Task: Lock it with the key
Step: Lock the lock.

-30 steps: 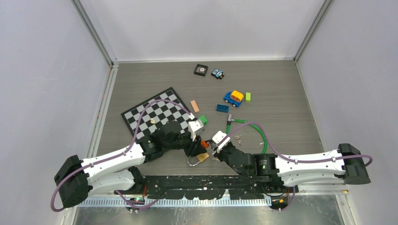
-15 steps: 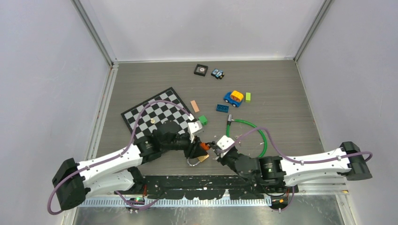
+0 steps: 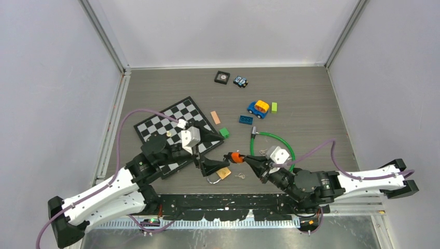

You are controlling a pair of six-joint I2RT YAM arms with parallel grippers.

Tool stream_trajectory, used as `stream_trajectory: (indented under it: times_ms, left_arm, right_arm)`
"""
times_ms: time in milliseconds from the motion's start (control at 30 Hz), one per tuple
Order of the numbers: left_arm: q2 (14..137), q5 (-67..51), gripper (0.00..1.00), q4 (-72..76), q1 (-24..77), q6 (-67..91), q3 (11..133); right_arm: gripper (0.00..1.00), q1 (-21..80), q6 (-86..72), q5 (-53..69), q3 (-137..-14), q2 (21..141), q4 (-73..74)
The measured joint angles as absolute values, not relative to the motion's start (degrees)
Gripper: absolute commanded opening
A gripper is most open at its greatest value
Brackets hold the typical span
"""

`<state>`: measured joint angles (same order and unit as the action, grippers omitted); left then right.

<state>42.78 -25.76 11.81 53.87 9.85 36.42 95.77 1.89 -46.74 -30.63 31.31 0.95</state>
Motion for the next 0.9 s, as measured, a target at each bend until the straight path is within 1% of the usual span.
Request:
stream_trajectory:
  times_ms: [133, 300, 367, 667, 767, 900]
  left_arm:
    - [40.7, -26.7, 0.96, 10.9, 53.9, 8.9, 36.4]
    - [40.2, -27.3, 0.85, 10.0, 53.9, 8.6, 36.3]
    - [40.3, -27.3, 0.81, 9.9, 53.9, 8.5, 36.1]
    - [43.7, -27.8, 0.73, 10.2, 53.9, 8.5, 34.7]
    - [44.7, -28.7, 0.66, 10.5, 53.9, 8.5, 34.7]
    - [45.0, -30.4, 0.62, 11.0, 53.9, 8.3, 34.5]
  right_arm:
    - [0.01, 95.8, 2.3, -48.5, -30.6, 28.1, 2.5]
    - [0.01, 95.8, 3.8, -48.5, -30.6, 24.2, 2.2]
    - [0.01, 95.8, 4.4, -47.6, -30.6, 22.8, 1.8]
    - [0.01, 95.8, 6.1, -40.7, -30.6, 20.6, 1.8]
    - [0.01, 95.8, 6.2, -39.0, -30.6, 19.2, 1.7]
    - [0.01, 95.8, 6.5, -37.6, -30.6, 16.5, 0.9]
